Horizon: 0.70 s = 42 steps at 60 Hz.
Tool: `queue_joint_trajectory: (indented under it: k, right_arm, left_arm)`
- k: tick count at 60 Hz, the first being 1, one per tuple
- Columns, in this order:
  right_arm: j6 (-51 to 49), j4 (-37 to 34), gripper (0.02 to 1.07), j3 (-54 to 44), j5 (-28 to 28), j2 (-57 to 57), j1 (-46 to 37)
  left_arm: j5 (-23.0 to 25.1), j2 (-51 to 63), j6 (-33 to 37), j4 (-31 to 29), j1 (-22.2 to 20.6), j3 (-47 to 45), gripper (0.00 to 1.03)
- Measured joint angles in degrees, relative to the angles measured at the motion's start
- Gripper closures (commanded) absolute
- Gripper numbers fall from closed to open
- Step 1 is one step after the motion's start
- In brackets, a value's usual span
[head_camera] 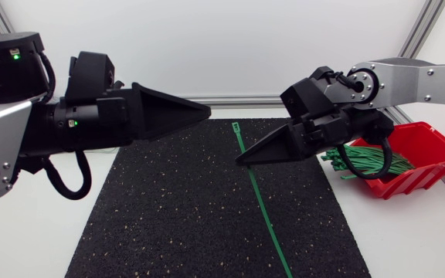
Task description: Take a green cable tie from the red box, thread the tail through the head to close it, then place it in the transparent bin on the left.
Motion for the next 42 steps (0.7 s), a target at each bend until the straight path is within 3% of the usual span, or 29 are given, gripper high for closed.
queue_joint_trajectory:
  k: [30,42]
  right_arm:
    - [0.0,2.9,1.01,-0.4,-0.4,-3.3,-0.1]
    - [0.0,3.7,1.01,-0.3,-0.4,-3.3,-0.5]
  left_arm:
    - [2.5,7.3,-6.0,4.3,-6.5,3.4,0.13]
    - [2.5,8.6,-7.2,6.3,-7.0,3.5,0.35]
